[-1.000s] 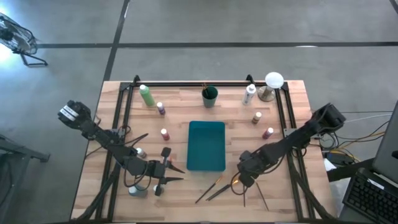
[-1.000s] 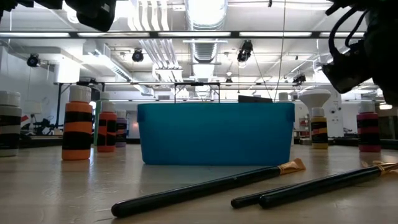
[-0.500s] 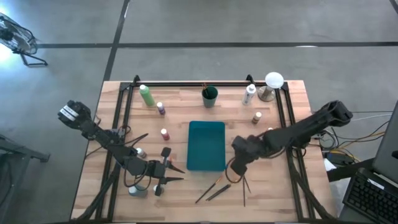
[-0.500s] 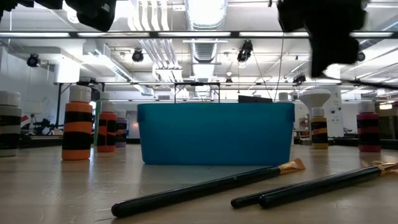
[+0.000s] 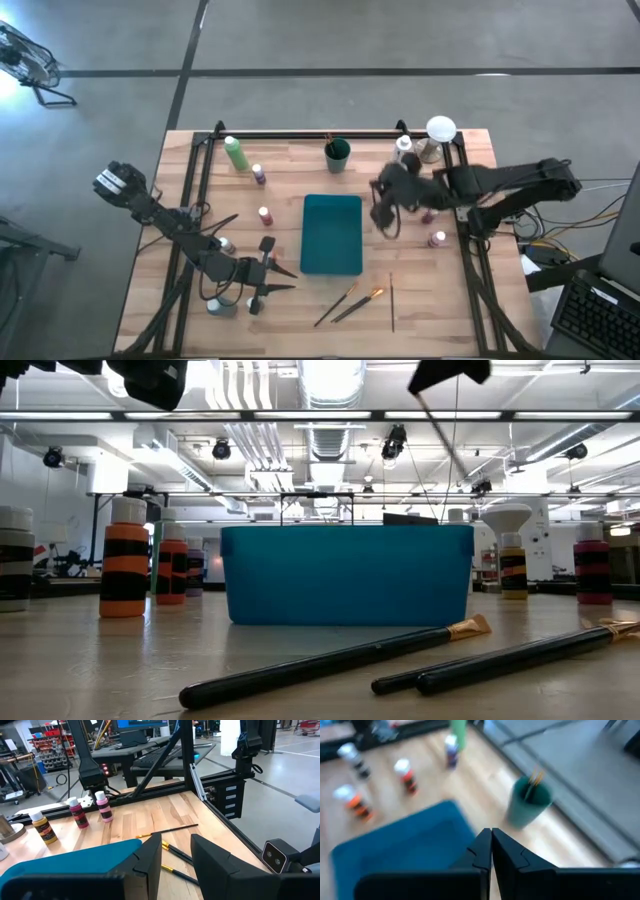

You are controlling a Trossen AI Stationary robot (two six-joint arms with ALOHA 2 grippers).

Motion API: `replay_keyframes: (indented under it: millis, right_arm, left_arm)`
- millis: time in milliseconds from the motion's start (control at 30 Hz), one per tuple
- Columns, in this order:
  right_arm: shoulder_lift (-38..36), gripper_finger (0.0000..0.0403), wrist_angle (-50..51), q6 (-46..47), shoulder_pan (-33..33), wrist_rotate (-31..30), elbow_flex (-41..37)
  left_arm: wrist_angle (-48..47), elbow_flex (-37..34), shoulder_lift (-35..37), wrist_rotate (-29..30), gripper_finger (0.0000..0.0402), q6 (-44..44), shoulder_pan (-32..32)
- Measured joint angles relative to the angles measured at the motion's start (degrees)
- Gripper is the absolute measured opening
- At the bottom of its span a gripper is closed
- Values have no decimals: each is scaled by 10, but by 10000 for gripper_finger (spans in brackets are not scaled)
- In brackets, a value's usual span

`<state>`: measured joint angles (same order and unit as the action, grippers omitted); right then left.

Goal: Pick & Place Paint Supplies
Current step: Put the gold paint brush into the green cup

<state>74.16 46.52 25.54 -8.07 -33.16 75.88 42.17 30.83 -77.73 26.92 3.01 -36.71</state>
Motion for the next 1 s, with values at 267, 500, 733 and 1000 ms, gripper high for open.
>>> replay_keyframes:
  millis: [267,500,733,1000]
  right_arm:
    - [7,8,-202,-218,130,1,-7]
    - [47,8,-341,-317,213,67,-8]
    - [110,8,-386,-350,269,107,-6]
    - [161,8,-423,-371,300,127,-6]
  left_arm:
    - [0,0,0,0,110,0,3]
    - [0,0,0,0,110,0,3]
    - [-2,0,0,0,110,0,4]
    - [-2,0,0,0,110,0,4]
